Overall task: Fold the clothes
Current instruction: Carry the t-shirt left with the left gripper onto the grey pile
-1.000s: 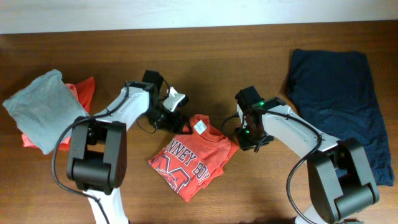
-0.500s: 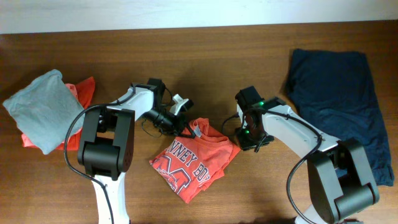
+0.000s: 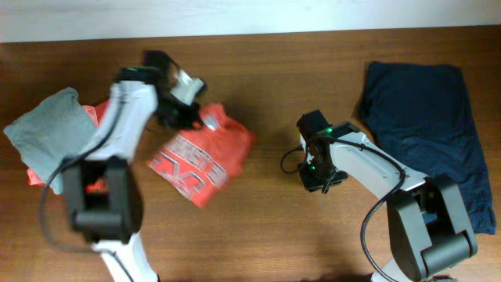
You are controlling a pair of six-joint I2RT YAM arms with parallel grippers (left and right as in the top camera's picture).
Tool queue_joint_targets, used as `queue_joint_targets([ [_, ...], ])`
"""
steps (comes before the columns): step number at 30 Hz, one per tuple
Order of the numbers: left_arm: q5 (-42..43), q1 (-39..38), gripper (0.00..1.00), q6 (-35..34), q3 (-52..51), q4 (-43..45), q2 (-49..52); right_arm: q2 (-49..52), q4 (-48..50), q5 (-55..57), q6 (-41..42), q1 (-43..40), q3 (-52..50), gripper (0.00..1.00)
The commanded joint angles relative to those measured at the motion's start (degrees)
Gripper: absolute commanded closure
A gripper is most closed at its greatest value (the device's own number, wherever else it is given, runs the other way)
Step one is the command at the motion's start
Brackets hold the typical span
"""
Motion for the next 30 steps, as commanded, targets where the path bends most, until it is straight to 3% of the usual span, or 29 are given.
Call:
queue_joint_targets([
  [1, -8.41, 4.20, 1.00, -3.32, 2.05, -0.92, -9.94, -0.15, 0.15, 1.49, 0.22, -0.44, 1.07, 0.64],
  [8, -18.69, 11.10, 0.99, -3.37, 2.05, -2.62, -20.70, -0.15, 0.17, 1.46, 0.22, -0.44, 1.07, 0.64],
  [22, -18.84, 22.84, 0.99, -4.22, 2.03, 2.27, -23.23, -0.15, 0.09, 1.44, 0.22, -0.42, 1.05, 0.64],
  [30, -18.49, 25.70, 0.99, -4.17, 2.03, 6.27, -21.07, -0.15, -0.20, 1.44, 0.22, -0.42, 1.05, 0.64],
])
